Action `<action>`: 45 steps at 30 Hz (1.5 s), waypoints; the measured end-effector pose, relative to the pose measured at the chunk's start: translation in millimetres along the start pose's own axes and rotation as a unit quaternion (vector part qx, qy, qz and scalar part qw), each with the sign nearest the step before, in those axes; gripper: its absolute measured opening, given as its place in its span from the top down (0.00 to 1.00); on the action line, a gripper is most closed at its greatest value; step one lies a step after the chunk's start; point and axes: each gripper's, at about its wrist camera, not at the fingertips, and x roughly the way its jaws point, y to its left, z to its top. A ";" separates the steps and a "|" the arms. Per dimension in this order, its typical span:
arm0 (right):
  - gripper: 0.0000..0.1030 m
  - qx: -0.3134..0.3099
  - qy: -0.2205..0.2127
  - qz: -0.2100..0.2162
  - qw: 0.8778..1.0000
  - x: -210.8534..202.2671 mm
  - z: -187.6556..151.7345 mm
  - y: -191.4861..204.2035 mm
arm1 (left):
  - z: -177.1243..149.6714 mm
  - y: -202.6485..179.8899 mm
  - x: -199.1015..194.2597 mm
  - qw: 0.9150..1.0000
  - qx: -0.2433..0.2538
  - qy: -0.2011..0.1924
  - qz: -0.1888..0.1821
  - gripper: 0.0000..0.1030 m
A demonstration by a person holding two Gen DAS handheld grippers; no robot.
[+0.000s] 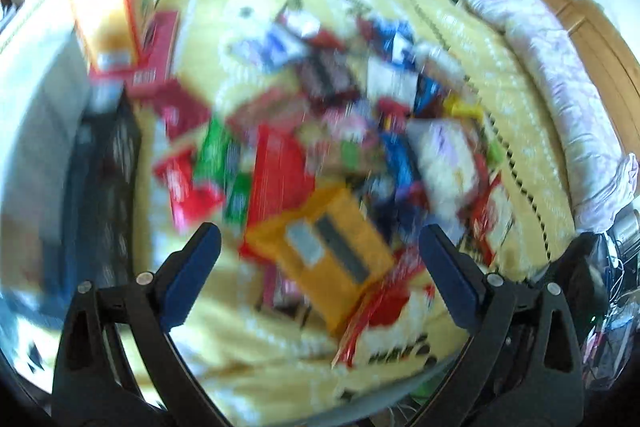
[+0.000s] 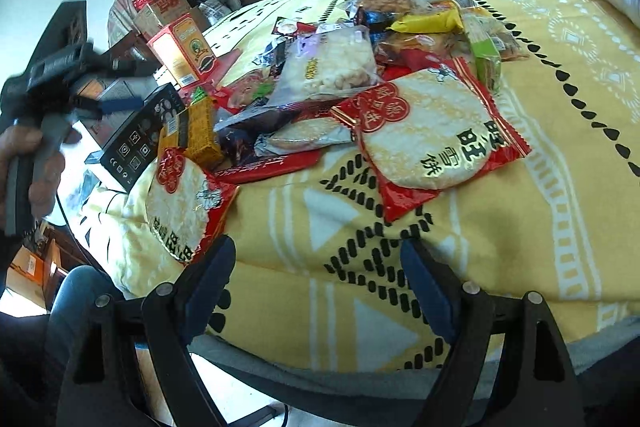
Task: Organize snacks
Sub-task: 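Grasp the orange biscuit packet with the left tool while the right tool hovers over the pile, then grasp the red-and-white rice cracker bag with the right tool while the left tool lifts the orange packet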
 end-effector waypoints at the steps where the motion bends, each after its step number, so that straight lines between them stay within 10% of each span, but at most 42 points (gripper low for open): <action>1: 0.16 -0.001 0.001 0.000 1.000 0.4 -0.6 0.5 | -4.7 2.0 2.0 1.000 -0.017 0.010 0.001 0.03; 7: 0.16 -0.006 0.012 0.004 1.000 4.2 -5.1 2.8 | -21.4 -2.8 23.9 0.997 -0.067 0.039 0.022 0.03; 23: 0.15 0.030 0.024 0.031 0.999 7.1 -2.4 -2.0 | -7.1 -49.5 58.4 0.992 0.077 0.016 0.103 0.22; 36: 0.15 -0.031 0.006 0.033 0.999 -2.2 1.1 20.4 | 9.6 -14.1 -56.9 0.989 0.035 -0.124 0.067 0.22; 45: 0.15 0.043 0.042 0.138 0.989 17.2 12.8 65.1 | -11.7 4.1 -101.8 0.987 0.019 -0.159 0.022 0.22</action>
